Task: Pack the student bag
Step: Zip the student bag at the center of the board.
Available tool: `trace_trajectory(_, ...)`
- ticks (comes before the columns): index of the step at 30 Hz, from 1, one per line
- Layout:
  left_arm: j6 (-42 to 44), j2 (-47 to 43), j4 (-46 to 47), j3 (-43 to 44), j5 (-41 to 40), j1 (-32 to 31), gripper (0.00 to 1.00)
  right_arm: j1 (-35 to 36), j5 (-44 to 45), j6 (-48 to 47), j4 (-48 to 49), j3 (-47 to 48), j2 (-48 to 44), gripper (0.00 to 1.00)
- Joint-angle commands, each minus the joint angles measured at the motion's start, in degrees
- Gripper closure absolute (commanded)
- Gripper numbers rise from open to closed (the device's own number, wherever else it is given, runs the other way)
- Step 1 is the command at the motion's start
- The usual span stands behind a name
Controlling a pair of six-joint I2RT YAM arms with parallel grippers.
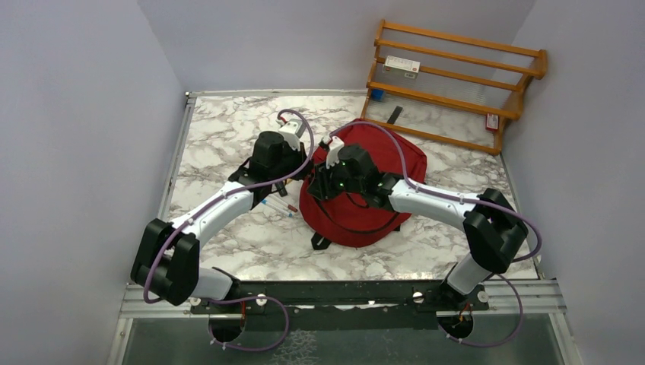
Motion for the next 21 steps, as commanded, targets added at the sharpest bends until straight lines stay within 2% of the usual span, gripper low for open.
trace_trajectory(1, -0.77, 0.57, 3.10, 0.67, 1.43, -0.87, 1.00, 1.20, -1.15, -1.58, -1.40, -1.87, 0.54, 0.59)
trace_trajectory(3, -0.84, 0.72, 3.24, 0.67, 1.41, -1.11, 1.00, 1.35, -0.17, -1.83, -2.11, -2.37, 0.41, 0.55)
trace_trajectory(6, -0.89, 0.82, 3.27, 0.58, 1.27, -1.38, 1.00, 1.47, 0.20, -1.76, -1.92, -3.28, 0.26, 0.57)
trace_trajectory(8, -0.88, 0.82, 3.19, 0.58, 1.25, -1.49, 1.00, 1.53, 0.41, -1.80, -2.09, -3.42, 0.36, 0.64)
trace_trajectory(12, -0.94, 0.52, 2.94, 0.58, 0.02, -1.52, 1.00, 1.52, 0.19, -2.17, -2.08, -4.77, -0.83, 0.86)
trace_trajectory(14, -1.46, 0.31, 2.44, 0.42, -1.61, -1.52, 1.00, 1.58, -0.97, -2.49, -0.81, -6.49, -2.42, 0.93)
trace_trajectory(21, -3.04, -0.17, 1.75, -0.56, -6.45, -1.52, 1.00, 1.56, -8.60, -4.47, -1.69, -10.58, -7.84, 0.99)
